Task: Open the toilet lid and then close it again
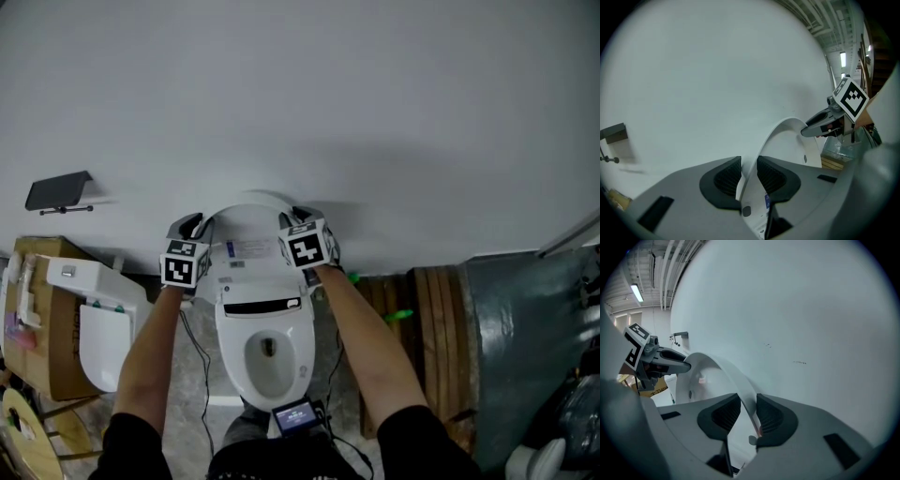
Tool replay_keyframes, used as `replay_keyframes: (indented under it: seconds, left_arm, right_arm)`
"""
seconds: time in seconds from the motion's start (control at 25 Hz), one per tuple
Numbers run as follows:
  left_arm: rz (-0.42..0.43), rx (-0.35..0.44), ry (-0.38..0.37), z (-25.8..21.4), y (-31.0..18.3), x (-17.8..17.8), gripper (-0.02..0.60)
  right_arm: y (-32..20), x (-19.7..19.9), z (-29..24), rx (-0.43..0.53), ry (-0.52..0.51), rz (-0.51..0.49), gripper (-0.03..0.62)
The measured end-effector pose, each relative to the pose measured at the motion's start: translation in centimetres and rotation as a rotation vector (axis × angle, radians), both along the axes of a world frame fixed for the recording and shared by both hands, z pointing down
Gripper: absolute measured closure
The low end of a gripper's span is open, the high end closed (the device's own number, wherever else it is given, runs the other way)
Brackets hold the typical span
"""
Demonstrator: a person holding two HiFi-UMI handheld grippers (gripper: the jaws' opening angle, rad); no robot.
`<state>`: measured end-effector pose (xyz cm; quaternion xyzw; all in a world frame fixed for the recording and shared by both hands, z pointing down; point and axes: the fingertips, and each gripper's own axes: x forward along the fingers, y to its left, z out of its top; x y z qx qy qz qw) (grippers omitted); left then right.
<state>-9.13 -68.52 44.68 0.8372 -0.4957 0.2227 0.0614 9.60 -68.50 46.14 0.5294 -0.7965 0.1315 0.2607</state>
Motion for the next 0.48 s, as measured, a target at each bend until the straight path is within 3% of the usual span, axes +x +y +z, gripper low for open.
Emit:
replay_keyframes:
  seconds: [0.48]
  left_arm:
    - [-0.033, -0.031, 0.006, 0.3, 5.6, -1.4, 0.476]
  right_arm:
    - [2.4, 0.1, -1.1, -0.002, -0.032, -0.038, 0.464]
